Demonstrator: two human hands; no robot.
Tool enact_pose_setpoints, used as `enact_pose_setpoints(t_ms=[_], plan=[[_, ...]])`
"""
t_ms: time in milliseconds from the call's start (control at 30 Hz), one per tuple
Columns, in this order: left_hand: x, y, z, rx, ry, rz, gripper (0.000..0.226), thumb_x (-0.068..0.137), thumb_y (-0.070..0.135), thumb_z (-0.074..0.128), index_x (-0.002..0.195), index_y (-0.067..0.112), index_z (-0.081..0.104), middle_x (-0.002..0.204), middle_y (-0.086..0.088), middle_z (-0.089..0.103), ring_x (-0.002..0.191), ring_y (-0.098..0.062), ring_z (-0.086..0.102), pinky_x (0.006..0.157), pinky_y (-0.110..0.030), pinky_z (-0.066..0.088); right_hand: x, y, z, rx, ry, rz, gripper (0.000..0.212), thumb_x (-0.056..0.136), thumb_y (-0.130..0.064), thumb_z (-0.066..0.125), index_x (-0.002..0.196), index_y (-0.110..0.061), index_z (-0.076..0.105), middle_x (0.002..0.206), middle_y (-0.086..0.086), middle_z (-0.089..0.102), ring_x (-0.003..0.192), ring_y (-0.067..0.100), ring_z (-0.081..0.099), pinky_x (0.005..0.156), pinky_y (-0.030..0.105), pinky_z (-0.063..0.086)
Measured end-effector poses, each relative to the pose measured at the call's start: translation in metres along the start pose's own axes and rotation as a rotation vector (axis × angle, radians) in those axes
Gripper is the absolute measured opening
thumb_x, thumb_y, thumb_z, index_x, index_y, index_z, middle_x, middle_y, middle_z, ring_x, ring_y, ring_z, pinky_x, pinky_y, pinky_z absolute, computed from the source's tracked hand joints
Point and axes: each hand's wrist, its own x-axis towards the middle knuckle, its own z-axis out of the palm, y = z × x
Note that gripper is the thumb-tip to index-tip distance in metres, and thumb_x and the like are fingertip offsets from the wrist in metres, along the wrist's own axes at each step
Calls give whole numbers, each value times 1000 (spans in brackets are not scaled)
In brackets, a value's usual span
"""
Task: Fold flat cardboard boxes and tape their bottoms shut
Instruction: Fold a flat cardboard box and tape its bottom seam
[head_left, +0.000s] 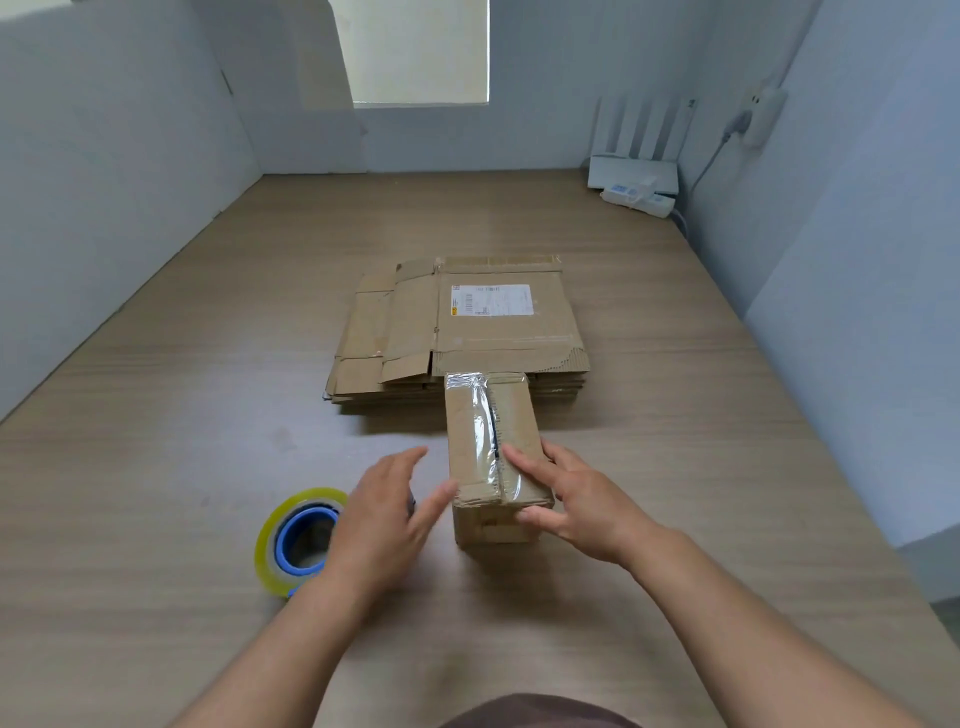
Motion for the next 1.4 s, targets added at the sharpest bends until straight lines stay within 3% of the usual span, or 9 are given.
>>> enact_pose_setpoints(t_ms=[67,133,333,633,900,1033,1200,1300,1400], plan=[[-7,-14,-2,111,213,-76,64,85,58,52,128,12,52,123,-7,57,111,-21,52,94,-34,43,-1,0,0,-27,3,4,78,86,-39,67,138,-57,12,157,-6,15,141,10,25,114,22,22],[-13,-29,-2,245,256,-201,58,83,54,61,117,7,56,112,-11,59,105,-28,53,90,-37,42,-1,-1,-1,-55,14,3,80,84,-42,67,135,-59,8,156,-8,16,139,9,26,113,23,25],[-19,-52,2,534,-48,-438,67,77,75,48,105,14,53,100,-2,63,90,-19,60,71,-29,50,0,-5,-1,-87,33,5,79,79,-48,69,141,-57,20,154,-10,15,137,8,28,109,25,31],[11,-56,9,489,-191,-550,52,80,67,54,97,18,54,83,3,61,75,-14,60,60,-26,46,2,-12,-1,-75,67,69,75,73,-59,69,138,-55,30,159,-6,6,141,12,23,111,33,31],[18,-67,-26,34,-223,-430,33,77,46,70,91,18,61,84,0,62,75,-15,58,61,-29,46,2,-27,-7,-132,139,83,68,79,-66,57,139,-38,41,160,0,5,145,15,10,118,35,16],[17,-42,-58,-288,-171,-363,41,54,53,68,85,27,63,87,1,66,78,-16,63,60,-28,48,2,-34,-10,-144,156,56,57,88,-57,52,138,-31,46,159,2,12,144,16,14,117,33,15],[13,-13,-80,-388,-237,-224,51,52,64,72,89,28,67,81,4,70,75,-14,66,59,-22,49,1,-48,-17,-129,236,0,50,94,-46,49,139,-25,45,155,0,26,141,16,21,116,37,21],[10,-3,-86,-388,-288,-137,56,48,65,73,91,30,69,80,9,71,73,-9,66,62,-21,50,2,-63,-26,148,312,-41,45,94,-38,55,135,-23,49,143,-5,42,134,11,35,114,37,28],[9,4,-89,-383,-357,-74,54,47,66,72,91,34,68,84,17,70,75,-3,65,66,-21,51,4,-78,-37,530,216,-48,51,85,-44,61,132,-29,51,127,-13,53,118,2,49,100,26,43]])
